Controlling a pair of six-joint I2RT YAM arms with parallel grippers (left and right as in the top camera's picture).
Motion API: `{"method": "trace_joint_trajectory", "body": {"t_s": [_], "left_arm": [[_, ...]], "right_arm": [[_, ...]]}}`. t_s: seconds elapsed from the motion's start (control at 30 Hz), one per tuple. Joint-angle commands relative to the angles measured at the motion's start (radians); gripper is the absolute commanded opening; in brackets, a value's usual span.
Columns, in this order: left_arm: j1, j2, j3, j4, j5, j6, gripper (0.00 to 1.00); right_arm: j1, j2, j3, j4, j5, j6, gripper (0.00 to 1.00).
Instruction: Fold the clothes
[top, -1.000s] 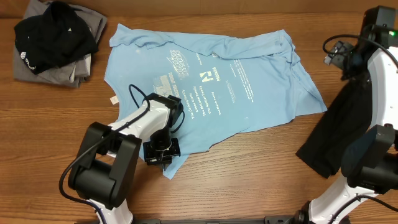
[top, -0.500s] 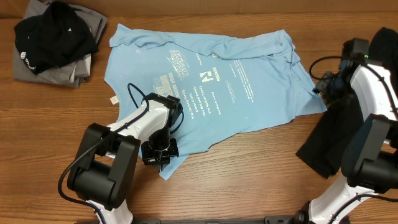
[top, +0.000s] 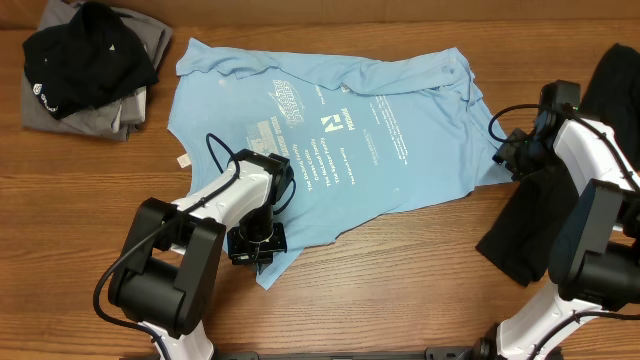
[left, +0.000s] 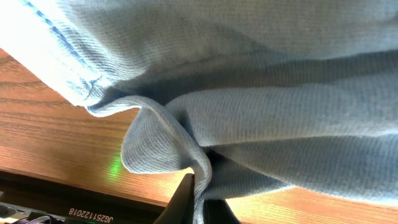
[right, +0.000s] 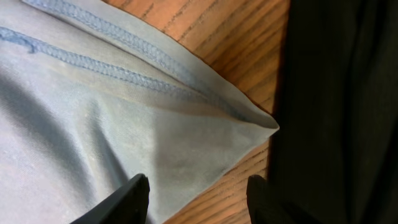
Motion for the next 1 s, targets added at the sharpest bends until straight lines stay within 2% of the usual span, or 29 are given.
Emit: {"method": "trace_joint_trajectory", "body": {"t_s": [0.0, 0.1, 0.53, 0.67, 0.8, 0.97], "left_arm": [[0.006, -0.024, 0.010, 0.000, -0.011, 0.010, 0.06], [0.006, -0.024, 0.010, 0.002, -0.011, 0.010, 0.06], [0.007, -0.024, 0.010, 0.006, -0.011, 0.010, 0.06], [0.007, -0.024, 0.010, 0.016, -0.010, 0.010, 0.06], [0.007, -0.024, 0.010, 0.026, 0.003, 0.010, 0.04], [0.007, -0.031, 0.019, -0.009, 0.016, 0.021, 0.04]], "right_arm": [[-0.004, 0.023, -0.005, 0.015, 0.001, 0.011, 0.53], [-0.004, 0.064, -0.005, 0.017, 0.001, 0.030, 0.49], [-0.004, 0.106, -0.005, 0.009, 0.043, 0.033, 0.51], [-0.004, 0.121, -0.005, 0.017, 0.063, 0.034, 0.31], [-0.004, 0.128, -0.005, 0.027, 0.082, 0.069, 0.05], [-0.004, 0.127, 0.021, 0.019, 0.092, 0.090, 0.04]]}}
